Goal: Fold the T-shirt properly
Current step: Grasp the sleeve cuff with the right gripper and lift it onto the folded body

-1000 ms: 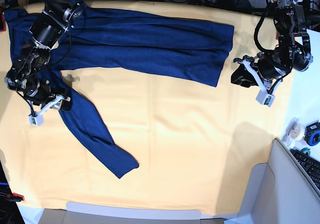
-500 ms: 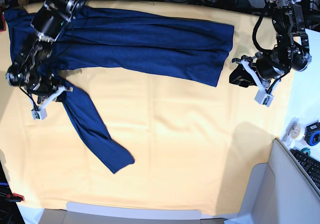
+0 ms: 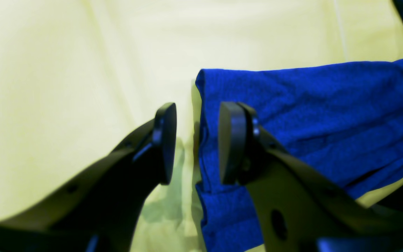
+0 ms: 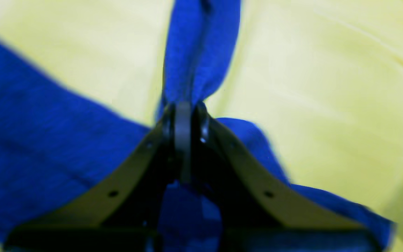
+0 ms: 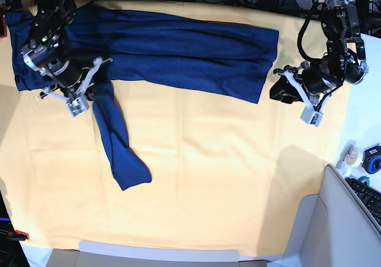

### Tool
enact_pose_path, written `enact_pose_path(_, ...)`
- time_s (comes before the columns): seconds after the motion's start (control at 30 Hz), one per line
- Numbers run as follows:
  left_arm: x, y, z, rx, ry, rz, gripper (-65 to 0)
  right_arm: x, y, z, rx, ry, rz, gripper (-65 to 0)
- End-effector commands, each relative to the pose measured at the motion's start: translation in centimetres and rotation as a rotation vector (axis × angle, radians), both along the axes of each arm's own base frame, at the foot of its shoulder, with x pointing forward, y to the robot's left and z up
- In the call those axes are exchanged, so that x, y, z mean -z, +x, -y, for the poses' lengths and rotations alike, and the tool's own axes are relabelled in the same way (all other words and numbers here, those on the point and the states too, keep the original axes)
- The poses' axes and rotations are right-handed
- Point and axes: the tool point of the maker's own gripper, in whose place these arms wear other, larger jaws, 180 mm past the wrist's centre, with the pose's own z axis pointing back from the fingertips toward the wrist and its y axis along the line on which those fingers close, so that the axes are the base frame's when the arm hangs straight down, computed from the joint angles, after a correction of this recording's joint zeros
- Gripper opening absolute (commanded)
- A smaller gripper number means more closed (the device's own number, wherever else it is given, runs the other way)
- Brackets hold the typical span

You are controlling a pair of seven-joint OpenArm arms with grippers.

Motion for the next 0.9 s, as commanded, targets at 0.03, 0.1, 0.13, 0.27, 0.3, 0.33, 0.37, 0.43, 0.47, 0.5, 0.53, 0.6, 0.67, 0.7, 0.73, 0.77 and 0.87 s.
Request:
enact_pose_path(0.03, -1.0, 0.6, -0.2, 0.005, 0.005, 0.036, -44.6, 0.3, -0.9, -0.6, -0.025, 0.008, -0.008, -65.0)
enact_pose_path(0.1, -1.0, 0.5, -0.2, 0.005, 0.005, 0.035, -44.6, 1.1, -2.0, -1.1, -0.043, 0.01, -0.042, -65.0)
enact_pose_path(0.13, -1.0, 0.5, -0.2, 0.005, 0.005, 0.035, -44.6, 1.5, -2.4, -1.4, -0.052, 0.013, -0.054, -65.0)
enact_pose_path(0.27, -1.0, 0.5, -0.2, 0.005, 0.005, 0.035, -44.6, 2.5, -3.9, -2.8, -0.095, 0.027, -0.098, -65.0)
enact_pose_path(0.3, -1.0, 0.5, -0.2, 0.005, 0.005, 0.035, -44.6, 2.7, -4.2, -3.3, -0.111, 0.031, -0.109, -65.0)
enact_pose_path(0.33, -1.0, 0.5, -0.2, 0.005, 0.005, 0.035, -44.6, 2.9, -4.5, -3.8, -0.126, 0.035, -0.118, -65.0)
enact_pose_path(0.37, -1.0, 0.5, -0.2, 0.005, 0.005, 0.035, -44.6, 3.1, -4.9, -4.3, -0.141, 0.04, -0.125, -65.0)
enact_pose_path(0.43, -1.0, 0.5, -0.2, 0.005, 0.005, 0.035, -44.6, 3.3, -5.4, -5.0, -0.162, 0.046, -0.138, -65.0)
enact_pose_path(0.47, -1.0, 0.5, -0.2, 0.005, 0.005, 0.035, -44.6, 3.4, -5.6, -5.3, -0.17, 0.049, -0.144, -65.0)
enact_pose_path(0.5, -1.0, 0.5, -0.2, 0.005, 0.005, 0.035, -44.6, 3.5, -5.7, -5.5, -0.176, 0.051, -0.146, -65.0)
enact_pose_path(0.53, -1.0, 0.5, -0.2, 0.005, 0.005, 0.035, -44.6, 3.6, -6.0, -5.7, -0.182, 0.055, -0.153, -65.0)
enact_pose_path(0.6, -1.0, 0.5, -0.2, 0.005, 0.005, 0.035, -44.6, 3.6, -6.3, -6.2, -0.192, 0.079, -0.157, -65.0)
enact_pose_path(0.67, -1.0, 0.6, -0.2, 0.005, 0.005, 0.036, -44.6, 3.2, -6.4, -7.0, -0.205, 0.136, -0.154, -65.0)
enact_pose_path(0.7, -1.0, 0.6, -0.2, 0.005, 0.005, 0.036, -44.6, 3.0, -6.4, -7.1, -0.217, 0.156, -0.152, -65.0)
enact_pose_path(0.73, -1.0, 0.6, -0.2, 0.005, 0.005, 0.036, -44.6, 2.7, -6.5, -7.3, -0.234, 0.178, -0.151, -65.0)
enact_pose_path(0.77, -1.0, 0.6, -0.2, 0.005, 0.005, 0.036, -44.6, 2.5, -6.6, -7.4, -0.245, 0.196, -0.15, -65.0)
enact_pose_path(0.87, -1.0, 0.6, -0.2, 0.005, 0.004, 0.036, -44.6, 1.8, -6.7, -7.7, -0.273, 0.242, -0.149, -65.0)
